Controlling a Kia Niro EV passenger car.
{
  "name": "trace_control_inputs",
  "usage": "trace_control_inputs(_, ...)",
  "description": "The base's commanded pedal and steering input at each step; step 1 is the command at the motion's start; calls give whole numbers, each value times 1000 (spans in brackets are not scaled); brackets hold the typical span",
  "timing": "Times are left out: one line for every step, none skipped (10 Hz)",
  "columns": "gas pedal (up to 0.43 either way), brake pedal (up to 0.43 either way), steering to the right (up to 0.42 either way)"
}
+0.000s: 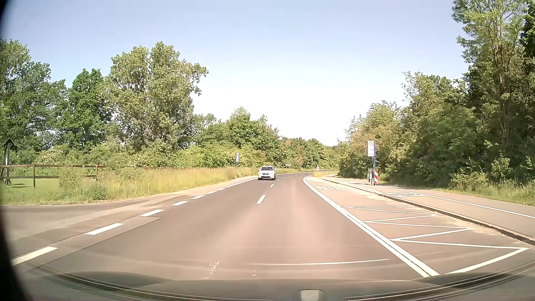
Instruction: Follow the waypoints while adhering to traffic rules and regulations
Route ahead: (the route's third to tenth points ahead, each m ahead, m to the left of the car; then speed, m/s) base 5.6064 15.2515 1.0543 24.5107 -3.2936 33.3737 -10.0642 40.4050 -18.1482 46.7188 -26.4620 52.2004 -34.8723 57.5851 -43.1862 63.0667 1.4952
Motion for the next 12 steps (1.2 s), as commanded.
trace_control_inputs(0, 274, -3)
trace_control_inputs(0, 256, -5)
trace_control_inputs(0, 244, -6)
trace_control_inputs(0, 232, -7)
trace_control_inputs(0, 226, -7)
trace_control_inputs(0, 201, -8)
trace_control_inputs(0, 177, -10)
trace_control_inputs(0, 159, -13)
trace_control_inputs(0, 30, -19)
trace_control_inputs(0, 30, -25)
trace_control_inputs(0, 30, -30)
trace_control_inputs(0, 30, -37)
